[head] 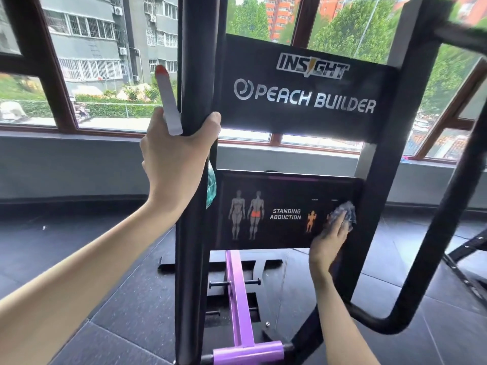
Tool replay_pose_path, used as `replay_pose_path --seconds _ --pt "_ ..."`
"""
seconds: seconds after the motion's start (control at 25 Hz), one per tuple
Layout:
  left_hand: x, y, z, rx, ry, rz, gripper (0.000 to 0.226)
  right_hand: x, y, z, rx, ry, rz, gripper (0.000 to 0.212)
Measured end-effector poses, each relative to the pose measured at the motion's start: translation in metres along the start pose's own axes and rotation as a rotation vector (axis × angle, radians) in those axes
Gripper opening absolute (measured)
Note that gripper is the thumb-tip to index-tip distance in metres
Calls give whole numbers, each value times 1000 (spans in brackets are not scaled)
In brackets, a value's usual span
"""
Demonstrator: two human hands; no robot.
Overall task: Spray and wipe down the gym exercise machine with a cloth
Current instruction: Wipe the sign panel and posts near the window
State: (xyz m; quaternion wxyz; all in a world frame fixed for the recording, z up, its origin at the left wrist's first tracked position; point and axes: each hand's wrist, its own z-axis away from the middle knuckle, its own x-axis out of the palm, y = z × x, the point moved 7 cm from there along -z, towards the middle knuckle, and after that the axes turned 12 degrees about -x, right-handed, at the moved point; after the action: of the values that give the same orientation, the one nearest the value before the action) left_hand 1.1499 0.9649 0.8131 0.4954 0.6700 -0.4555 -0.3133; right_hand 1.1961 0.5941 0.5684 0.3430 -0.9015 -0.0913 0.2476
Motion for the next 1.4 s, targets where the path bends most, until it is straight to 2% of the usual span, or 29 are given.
replay_pose_path --seconds 0.04,0.08,0.16,0.24,0.28,0.36,0.4,0.44,0.52,0.6,0.64,0.72,0.8,0.92,0.96,1.04,1.08,1.12,1.16,1.24,1.32,1.4 --pt "0 0 1 -6 -2 4 19 11 -15 14 62 66 -37 64" --pt "0 1 3 -10 -2 -2 27 24 -40 33 39 89 -57 66" --pt "-1 7 6 8 4 -13 44 56 -104 82 -213 12 -59 77" --pt "-2 6 6 15 -4 -19 52 84 -156 134 -515 -228 -62 90" --pt "-2 7 6 17 -10 -23 52 90 -169 151 -664 -340 -50 98" --pt "-1 4 3 24 -29 -13 49 82 -159 143 -874 -407 -13 111" --pt "0 2 0 31 -37 -2 42 73 -136 125 -859 -391 10 113" --pt "0 -1 -2 35 -39 9 30 59 -106 104 -748 -358 31 111" --pt "0 -4 -5 30 -30 32 14 23 -29 57 -361 -223 22 97" --pt "1 -7 -7 23 -25 52 15 0 23 31 -13 -127 -9 76" --pt "1 -7 -8 18 -24 64 17 -2 30 28 77 -102 -17 70" --pt "1 -8 -9 9 -14 75 35 6 11 33 135 -20 -74 62" --pt "0 -9 -8 8 -8 62 34 23 -38 54 39 39 -137 65" --pt "0 -6 -6 18 -28 46 16 66 -137 111 -356 -143 -190 83" --pt "1 -4 -4 28 -42 31 25 78 -161 132 -439 -227 -201 91" --pt "3 -1 -1 33 -77 -29 47 89 -186 150 -469 -324 -224 103" --pt "3 -1 0 36 -79 -38 43 86 -191 146 -476 -316 -225 106" --pt "2 -4 -1 31 -75 -14 28 81 -194 136 -521 -292 -205 105" --pt "1 -8 -5 15 -60 17 24 76 -202 121 -570 -263 -209 100" --pt "1 -14 -9 -21 -54 59 44 68 -224 87 -575 -241 -293 74" --pt "3 -16 -11 -29 -71 84 50 62 -249 71 -524 -293 -397 48" --pt "5 -18 -12 -54 -126 121 54 62 -253 78 -540 -312 -408 51"
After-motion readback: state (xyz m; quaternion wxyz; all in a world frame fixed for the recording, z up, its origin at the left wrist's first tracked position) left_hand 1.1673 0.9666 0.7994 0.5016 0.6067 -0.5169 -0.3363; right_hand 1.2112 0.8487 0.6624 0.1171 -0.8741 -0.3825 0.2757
